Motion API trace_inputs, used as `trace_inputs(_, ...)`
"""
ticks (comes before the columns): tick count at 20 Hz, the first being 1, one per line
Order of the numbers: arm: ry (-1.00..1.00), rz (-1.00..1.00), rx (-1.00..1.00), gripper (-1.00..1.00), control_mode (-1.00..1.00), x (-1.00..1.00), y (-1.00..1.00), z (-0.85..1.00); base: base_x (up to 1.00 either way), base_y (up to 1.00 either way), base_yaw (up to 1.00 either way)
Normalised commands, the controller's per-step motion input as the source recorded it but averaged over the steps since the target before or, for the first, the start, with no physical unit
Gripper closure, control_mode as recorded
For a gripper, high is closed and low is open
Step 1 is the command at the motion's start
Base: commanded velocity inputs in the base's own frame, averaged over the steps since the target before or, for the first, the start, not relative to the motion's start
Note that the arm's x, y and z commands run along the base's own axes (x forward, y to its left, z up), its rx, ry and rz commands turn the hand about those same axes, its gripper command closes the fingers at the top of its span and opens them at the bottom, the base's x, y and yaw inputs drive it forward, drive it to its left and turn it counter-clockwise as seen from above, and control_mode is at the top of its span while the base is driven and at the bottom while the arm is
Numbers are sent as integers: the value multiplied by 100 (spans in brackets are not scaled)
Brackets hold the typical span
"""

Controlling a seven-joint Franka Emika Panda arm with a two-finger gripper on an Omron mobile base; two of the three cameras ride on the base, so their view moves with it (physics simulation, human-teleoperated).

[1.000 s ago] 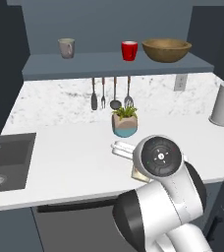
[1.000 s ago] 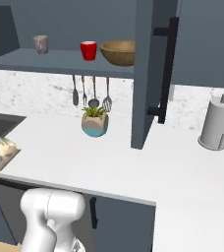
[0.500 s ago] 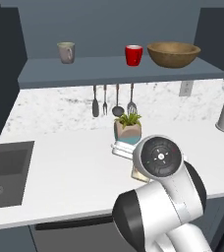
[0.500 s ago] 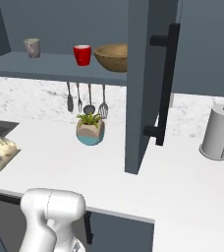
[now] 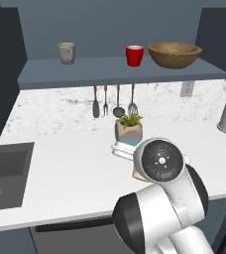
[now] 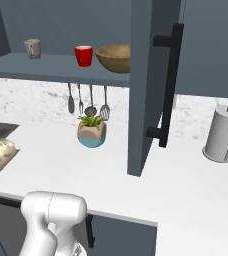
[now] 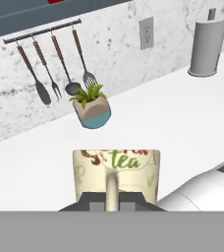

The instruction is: Gather all objects into one cabinet and sort the glasses and bowls to opposite sides.

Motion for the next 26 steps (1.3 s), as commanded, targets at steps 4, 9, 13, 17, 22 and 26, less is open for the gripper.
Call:
trace_inputs(4, -33, 7, -14, 100, -100, -5, 13, 87, 0, 0, 0)
trace_inputs(9, -34, 4, -13, 100, -100, -4, 14, 89, 0, 0, 0)
trace_inputs(13, -2, 2, -14, 100, -100, -1, 17, 5, 0, 0, 0)
trace_inputs(17, -12, 3, -6, 100, -100, 22, -1, 87, 0, 0, 0)
trace_inputs(22, -11, 5, -3, 100, -100, 27, -2, 75, 0, 0, 0)
trace_inputs(26, -10, 3, -12, 100, -100, 0, 8, 8, 0, 0, 0)
